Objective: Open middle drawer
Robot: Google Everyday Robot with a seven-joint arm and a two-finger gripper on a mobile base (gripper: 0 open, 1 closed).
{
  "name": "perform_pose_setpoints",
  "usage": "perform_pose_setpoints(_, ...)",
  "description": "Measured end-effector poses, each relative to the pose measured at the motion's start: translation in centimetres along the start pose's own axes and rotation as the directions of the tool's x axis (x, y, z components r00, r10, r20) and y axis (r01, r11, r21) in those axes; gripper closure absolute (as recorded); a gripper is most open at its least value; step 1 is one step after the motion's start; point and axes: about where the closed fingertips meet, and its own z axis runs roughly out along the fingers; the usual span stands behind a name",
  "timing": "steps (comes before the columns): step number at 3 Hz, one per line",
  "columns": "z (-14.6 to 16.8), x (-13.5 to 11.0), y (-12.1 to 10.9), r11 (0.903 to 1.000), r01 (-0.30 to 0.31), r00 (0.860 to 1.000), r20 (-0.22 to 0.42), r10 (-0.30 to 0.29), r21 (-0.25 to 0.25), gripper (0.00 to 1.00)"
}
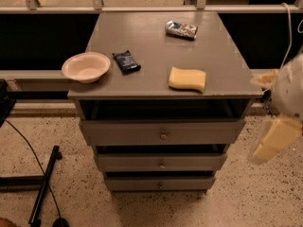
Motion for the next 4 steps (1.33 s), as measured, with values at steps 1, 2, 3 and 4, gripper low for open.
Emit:
perform_pose_setpoints(1,1.8,1.4,1.6,0.9994,-0.034,0.998,0.05,0.034,-0.002,0.0)
perform_pose_setpoints(2,4.1,1.1,1.6,0.9997,-0.026,0.999,0.039,0.026,0.001,0.0)
perform_pose_setpoints(3,9.4,1.8,3.2,0.9997,0.025,0.997,0.068,-0.025,0.006,0.0)
perform_pose_setpoints(4,14.2,3.1,5.4,0.9969,0.07,0.989,0.127,-0.074,0.037,0.0)
